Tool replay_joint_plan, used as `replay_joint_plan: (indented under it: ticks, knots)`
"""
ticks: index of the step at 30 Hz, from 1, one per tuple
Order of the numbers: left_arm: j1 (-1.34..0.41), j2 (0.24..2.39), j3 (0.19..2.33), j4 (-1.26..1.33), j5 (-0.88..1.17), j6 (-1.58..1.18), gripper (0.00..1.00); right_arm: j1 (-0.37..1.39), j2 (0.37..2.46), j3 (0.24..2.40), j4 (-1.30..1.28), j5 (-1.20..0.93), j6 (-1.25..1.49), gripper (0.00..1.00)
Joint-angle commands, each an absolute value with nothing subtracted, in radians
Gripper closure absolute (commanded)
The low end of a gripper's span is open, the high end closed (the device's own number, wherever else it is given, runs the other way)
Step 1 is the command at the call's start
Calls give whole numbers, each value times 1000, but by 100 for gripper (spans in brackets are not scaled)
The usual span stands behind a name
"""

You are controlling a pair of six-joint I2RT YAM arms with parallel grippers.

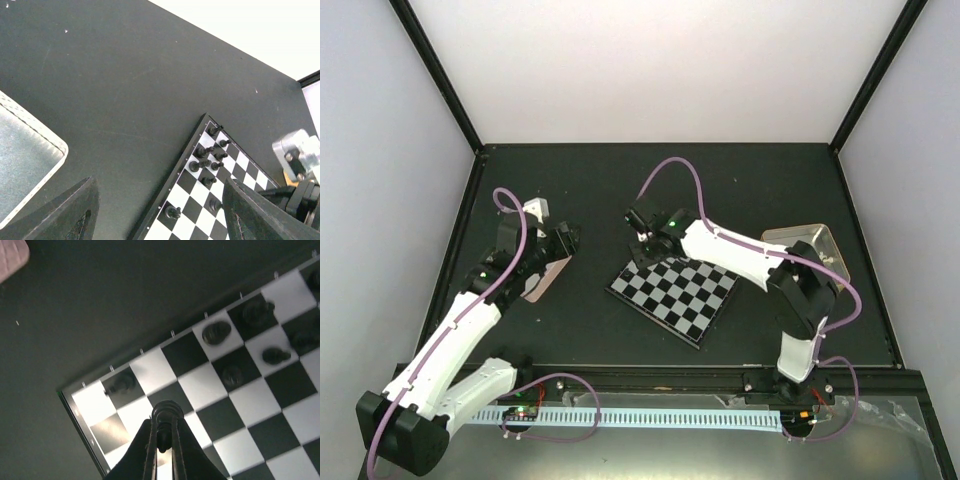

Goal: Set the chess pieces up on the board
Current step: Place the chess piece on the chessboard.

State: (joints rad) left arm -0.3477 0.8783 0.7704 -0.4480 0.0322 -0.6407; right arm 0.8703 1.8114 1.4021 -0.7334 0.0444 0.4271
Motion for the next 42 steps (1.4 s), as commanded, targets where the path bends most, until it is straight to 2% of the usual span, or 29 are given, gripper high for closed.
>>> replay_joint_plan:
  ticks: [1, 11, 42]
  knots:
    - [-345, 859, 819, -481, -8, -622, 31, 877, 1877, 1507, -741, 104, 425, 99]
    - [-345, 834, 824, -502, -50, -614, 31, 876, 1993, 1631, -771, 137, 409, 98]
    - [-345, 853, 820, -494, -35, -618, 31, 880, 2079, 1632, -785, 18, 362, 96]
